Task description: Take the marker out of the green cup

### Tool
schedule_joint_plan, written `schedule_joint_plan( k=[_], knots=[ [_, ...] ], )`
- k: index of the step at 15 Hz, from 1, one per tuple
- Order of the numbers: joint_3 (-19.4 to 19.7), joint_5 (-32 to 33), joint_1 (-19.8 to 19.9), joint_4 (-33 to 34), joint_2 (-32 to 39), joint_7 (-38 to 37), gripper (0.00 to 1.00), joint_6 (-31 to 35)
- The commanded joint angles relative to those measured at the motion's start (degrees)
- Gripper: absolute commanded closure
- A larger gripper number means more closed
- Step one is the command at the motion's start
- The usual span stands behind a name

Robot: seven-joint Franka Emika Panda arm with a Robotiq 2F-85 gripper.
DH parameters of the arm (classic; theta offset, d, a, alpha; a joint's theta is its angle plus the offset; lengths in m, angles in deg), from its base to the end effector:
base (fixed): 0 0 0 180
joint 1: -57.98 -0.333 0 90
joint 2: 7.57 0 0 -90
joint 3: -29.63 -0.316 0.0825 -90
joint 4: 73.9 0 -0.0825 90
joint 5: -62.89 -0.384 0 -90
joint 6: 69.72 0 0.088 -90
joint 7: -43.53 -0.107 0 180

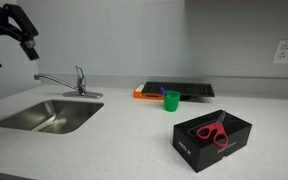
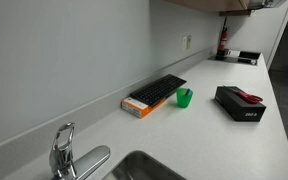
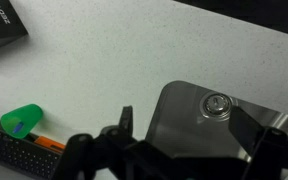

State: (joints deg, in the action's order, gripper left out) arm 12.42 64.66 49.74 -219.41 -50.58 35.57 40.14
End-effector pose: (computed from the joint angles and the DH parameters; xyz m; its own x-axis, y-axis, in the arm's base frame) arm 0.3076 0.1552 0.5119 0.9574 0.2567 0.1320 0.2252 -0.9503 0.2149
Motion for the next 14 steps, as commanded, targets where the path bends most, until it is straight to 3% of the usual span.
schedule_joint_plan(
  k=[1,9,14],
  knots=[
    [0.78,0.67,-1.02,0.14,0.41,-0.61,0.00,-0.16],
    [0.86,0.72,-0.66,0.69,1.15,-0.88,0.00,-0.11],
    [6.41,3.94,6.74,4.37,11.23,-2.21,0.00,1.53]
  ],
)
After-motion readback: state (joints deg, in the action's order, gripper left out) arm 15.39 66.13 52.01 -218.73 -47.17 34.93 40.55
